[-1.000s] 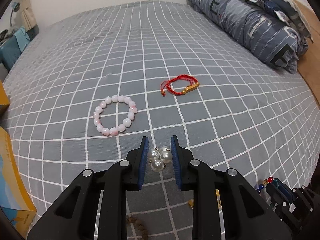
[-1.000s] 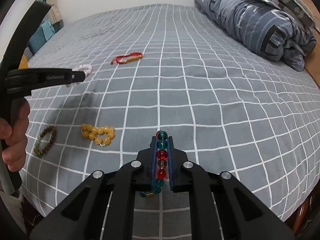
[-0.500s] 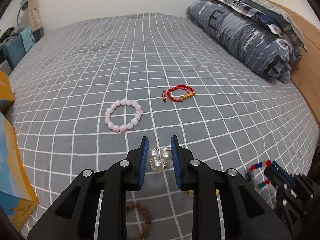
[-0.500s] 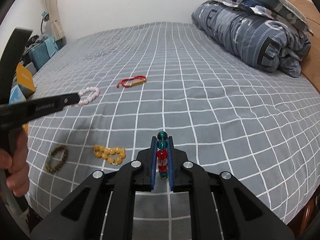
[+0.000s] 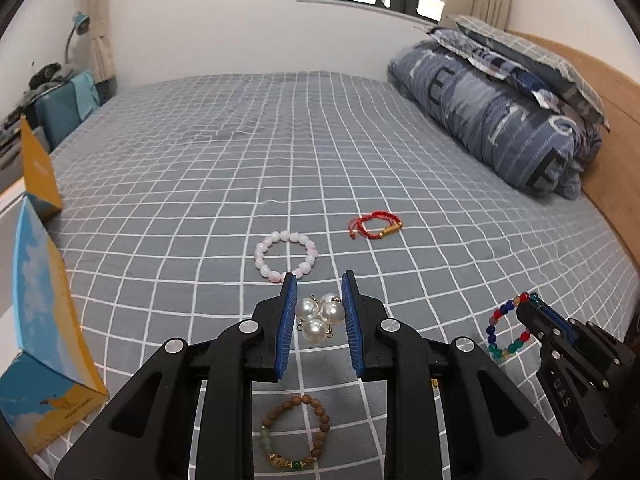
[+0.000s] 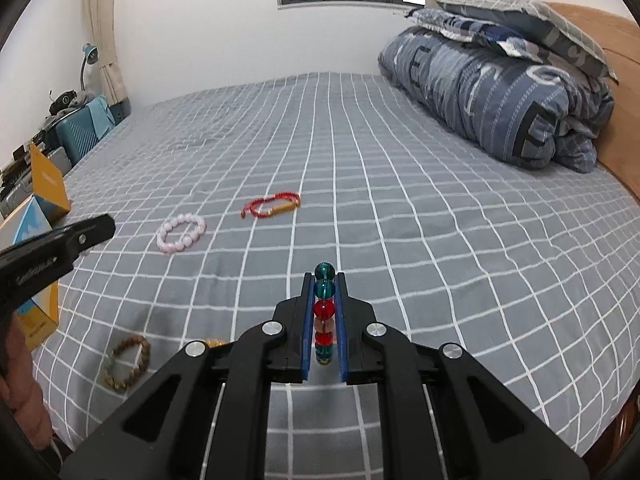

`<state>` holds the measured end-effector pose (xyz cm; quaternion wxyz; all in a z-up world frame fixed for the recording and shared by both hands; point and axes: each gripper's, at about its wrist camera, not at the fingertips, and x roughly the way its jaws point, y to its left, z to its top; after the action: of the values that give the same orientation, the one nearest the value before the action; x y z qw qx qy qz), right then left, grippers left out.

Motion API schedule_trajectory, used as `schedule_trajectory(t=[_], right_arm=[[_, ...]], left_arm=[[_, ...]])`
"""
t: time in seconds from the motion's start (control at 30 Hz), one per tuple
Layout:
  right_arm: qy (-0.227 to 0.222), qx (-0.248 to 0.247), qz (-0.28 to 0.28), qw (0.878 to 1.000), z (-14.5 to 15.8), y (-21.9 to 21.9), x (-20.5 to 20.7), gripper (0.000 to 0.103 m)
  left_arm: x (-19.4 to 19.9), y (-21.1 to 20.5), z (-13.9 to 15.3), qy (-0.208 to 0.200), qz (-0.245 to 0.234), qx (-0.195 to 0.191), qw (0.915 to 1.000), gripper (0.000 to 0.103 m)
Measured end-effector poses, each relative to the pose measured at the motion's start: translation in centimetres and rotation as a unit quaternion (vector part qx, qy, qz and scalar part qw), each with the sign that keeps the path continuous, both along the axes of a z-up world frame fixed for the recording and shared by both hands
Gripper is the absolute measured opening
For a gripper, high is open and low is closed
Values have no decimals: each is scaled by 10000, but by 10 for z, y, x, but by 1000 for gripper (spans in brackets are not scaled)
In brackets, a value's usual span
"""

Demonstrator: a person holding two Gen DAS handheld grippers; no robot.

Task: Organize jewelry
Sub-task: 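Carry both held bracelets over the white cardboard box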

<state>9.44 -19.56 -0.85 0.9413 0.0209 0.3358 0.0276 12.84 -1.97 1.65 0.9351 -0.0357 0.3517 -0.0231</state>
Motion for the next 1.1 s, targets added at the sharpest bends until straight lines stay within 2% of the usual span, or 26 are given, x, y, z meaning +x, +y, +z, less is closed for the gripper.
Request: schedule_trajectory(t=[0.3, 0.4, 0.83, 0.97, 1.1], right_arm=[[15, -174, -19, 9998, -4, 14, 4, 9], [11, -224, -23, 9997, -1, 18, 3, 9], [257, -220, -2, 9994, 25, 33, 23, 9], [207, -286, 158, 9993, 41, 47, 31, 9], [185, -314, 388, 9986, 56, 66, 38, 9]], left_arm=[[-11, 19, 1, -72, 35, -142, 9999, 23], [-16, 25, 2, -112, 90, -78, 9999, 23], [-22, 31, 27, -276, 94, 239, 9993, 23], [-22, 48, 38, -210, 229, 119, 9994, 23], [-23, 74, 49, -171, 496, 199, 9984, 23]])
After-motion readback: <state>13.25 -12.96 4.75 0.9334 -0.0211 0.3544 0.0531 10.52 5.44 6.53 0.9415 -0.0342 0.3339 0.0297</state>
